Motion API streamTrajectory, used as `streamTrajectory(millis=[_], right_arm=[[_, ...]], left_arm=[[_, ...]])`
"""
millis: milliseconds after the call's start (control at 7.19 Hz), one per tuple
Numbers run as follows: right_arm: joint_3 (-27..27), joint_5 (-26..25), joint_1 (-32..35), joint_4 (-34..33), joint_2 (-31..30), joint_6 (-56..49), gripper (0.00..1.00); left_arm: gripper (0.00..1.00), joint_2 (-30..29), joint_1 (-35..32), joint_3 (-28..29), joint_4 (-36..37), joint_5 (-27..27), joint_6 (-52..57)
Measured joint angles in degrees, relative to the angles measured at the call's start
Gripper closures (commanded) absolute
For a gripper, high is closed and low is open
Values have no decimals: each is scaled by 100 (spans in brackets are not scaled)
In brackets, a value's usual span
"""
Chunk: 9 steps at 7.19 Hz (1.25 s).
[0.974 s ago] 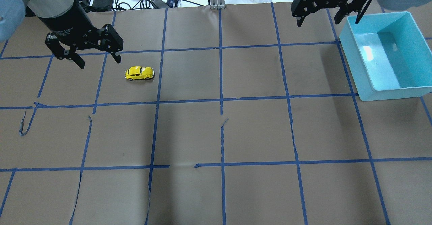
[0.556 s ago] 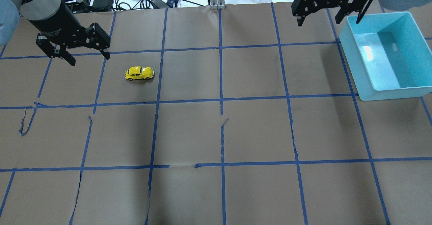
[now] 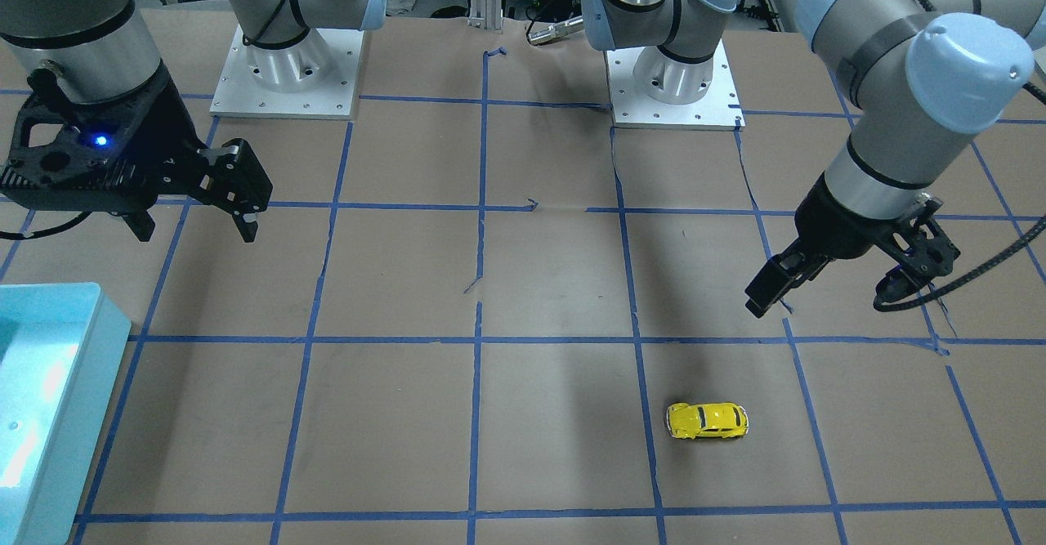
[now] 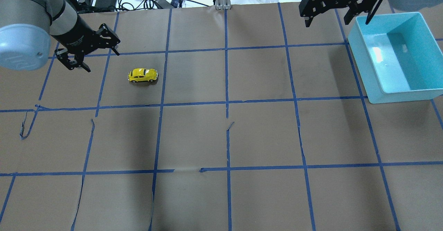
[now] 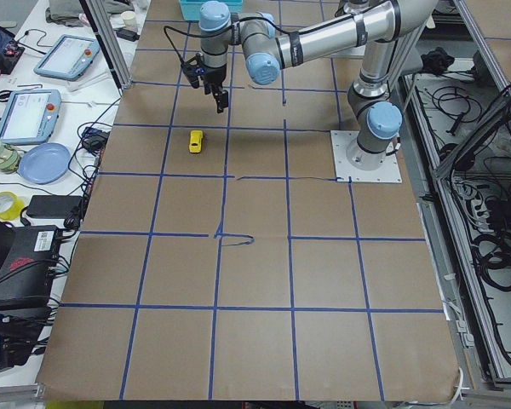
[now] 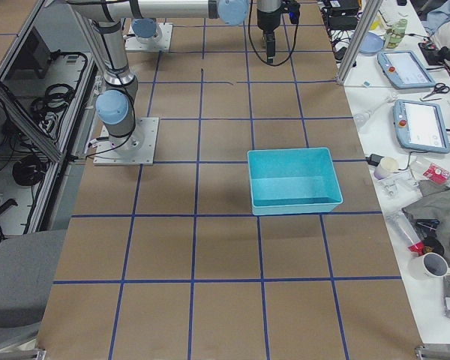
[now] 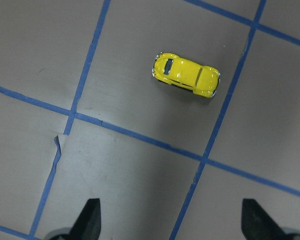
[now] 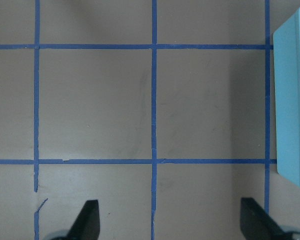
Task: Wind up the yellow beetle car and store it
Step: 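Lower the left gripper down onto the yellow beetle car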
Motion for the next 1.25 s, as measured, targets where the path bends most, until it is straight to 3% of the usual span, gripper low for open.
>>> streamTrajectory(millis=[417,974,1252], right_arm=[[3,12,6,-26,0,0,0],[8,5,5,-33,6,0,0],[16,-2,1,-33,5,0,0]], left_arm=[[0,-492,12,-103,398,-10,-2687],[0,-1276,13,-58,1170,-78,-3964],[0,-1691,8,-15,1517,-403,-4406]])
